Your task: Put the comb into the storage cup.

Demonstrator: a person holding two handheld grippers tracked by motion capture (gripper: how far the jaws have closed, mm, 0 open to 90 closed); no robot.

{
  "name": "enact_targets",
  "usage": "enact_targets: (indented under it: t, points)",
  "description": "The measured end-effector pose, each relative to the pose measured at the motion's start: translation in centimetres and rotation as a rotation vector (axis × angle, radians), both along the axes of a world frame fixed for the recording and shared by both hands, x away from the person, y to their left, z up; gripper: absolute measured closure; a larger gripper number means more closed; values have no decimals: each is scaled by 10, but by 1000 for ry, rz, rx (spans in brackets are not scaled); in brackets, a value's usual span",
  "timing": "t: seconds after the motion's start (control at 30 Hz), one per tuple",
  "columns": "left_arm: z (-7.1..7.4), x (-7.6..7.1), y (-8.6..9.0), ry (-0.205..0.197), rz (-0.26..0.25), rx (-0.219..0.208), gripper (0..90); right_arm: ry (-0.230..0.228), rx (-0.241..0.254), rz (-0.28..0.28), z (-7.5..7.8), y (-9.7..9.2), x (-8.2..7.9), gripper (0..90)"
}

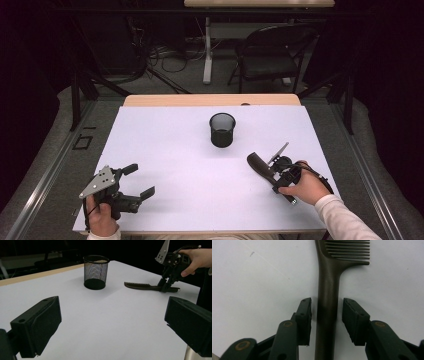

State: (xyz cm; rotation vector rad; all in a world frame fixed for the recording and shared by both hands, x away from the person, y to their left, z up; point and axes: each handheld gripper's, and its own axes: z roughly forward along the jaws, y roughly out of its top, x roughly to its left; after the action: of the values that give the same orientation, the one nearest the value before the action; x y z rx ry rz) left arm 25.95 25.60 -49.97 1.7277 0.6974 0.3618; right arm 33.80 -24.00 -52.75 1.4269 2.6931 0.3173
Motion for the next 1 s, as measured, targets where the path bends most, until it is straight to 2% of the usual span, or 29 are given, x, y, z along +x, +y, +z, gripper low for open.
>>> enact_targets:
  t: [0.03, 0.1, 0.2, 0.23, 0.33, 0.37, 0.53, 0.67, 0.73, 1.0]
  points:
    - [0, 0, 0, 0, 0, 0, 10, 3, -13, 23, 0, -1, 1, 608]
    - [0, 0, 0, 1, 4, 1, 10, 69, -79, 55, 6, -2, 3, 621]
    - [0, 0, 0, 2, 1, 0, 11, 72, -74, 56, 6, -3, 2, 635]
    - [0, 0, 0, 2, 4, 0, 11, 55, -67, 45, 5, -3, 1, 643]
    - [0, 0, 0, 3, 4, 1, 10, 60, -70, 45, 5, -4, 1, 664]
    - [0, 0, 0, 3, 4, 2, 11, 40, -49, 41, 3, -4, 0, 668]
    - [0, 0, 0, 4, 3, 1, 10, 65, -79, 55, 6, -3, 1, 690]
    - [0, 0, 0, 4, 3, 1, 11, 60, -79, 53, 6, -2, 1, 708]
    - [0, 0, 0, 4, 4, 1, 10, 73, -80, 57, 6, -3, 2, 710]
    - [0, 0, -1, 5, 4, 2, 11, 65, -88, 53, 5, -3, 2, 722]
